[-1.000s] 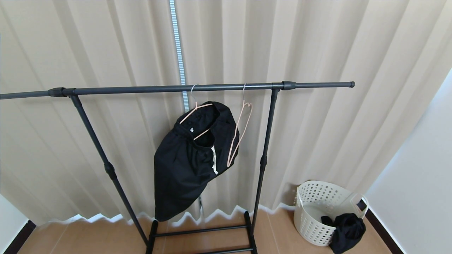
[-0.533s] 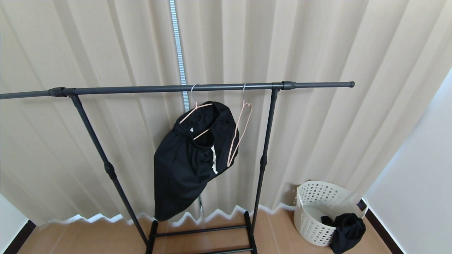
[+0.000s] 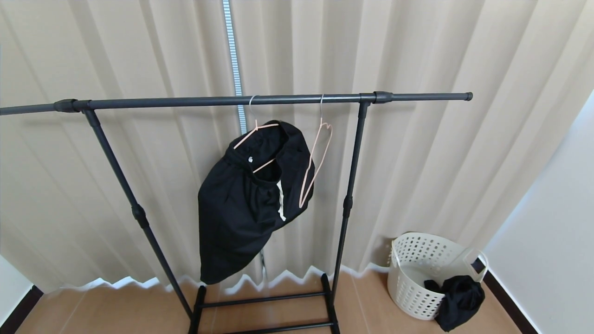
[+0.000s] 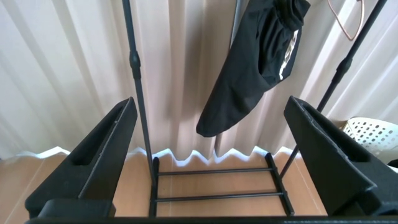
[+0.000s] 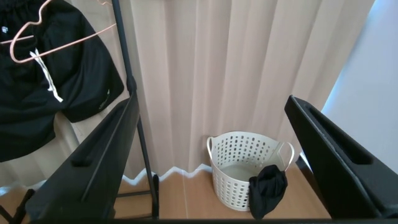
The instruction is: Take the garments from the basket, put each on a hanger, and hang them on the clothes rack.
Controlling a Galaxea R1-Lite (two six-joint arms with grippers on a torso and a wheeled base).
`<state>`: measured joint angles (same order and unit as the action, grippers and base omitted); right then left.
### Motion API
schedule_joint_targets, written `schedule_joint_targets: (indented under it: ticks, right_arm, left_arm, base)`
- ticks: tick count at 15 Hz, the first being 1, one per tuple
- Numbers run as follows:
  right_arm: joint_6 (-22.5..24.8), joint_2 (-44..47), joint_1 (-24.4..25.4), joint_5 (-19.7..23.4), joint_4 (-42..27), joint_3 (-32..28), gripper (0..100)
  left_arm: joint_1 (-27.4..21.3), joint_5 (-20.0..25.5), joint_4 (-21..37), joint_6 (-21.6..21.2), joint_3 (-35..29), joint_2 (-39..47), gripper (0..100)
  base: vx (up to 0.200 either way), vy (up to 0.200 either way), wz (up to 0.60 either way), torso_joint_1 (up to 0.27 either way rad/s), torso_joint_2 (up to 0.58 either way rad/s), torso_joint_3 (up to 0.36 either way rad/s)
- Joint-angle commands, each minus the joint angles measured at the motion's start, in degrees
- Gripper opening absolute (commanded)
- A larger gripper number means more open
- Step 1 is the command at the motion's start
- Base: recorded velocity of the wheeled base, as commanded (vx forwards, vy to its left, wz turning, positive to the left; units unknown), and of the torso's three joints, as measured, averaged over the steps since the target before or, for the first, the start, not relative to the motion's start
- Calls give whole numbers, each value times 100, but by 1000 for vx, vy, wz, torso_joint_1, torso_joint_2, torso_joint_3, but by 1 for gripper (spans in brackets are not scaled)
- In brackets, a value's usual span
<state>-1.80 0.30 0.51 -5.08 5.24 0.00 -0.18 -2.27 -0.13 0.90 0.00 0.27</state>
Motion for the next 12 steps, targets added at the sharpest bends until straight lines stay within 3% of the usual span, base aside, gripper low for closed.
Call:
schedule_joint_targets:
  ticks: [1,12]
  right_arm:
    - [-13,13,2,-1,3,0,100]
    - [-13,13,2,-1,12,0,100]
  left_arm:
    - [1,-2,-4,-2,0,8,100]
    - [1,-2,-4,6,0,8,100]
  base:
    - [0,0,0,-154,373,207]
    - [0,0,0,-191,457,266]
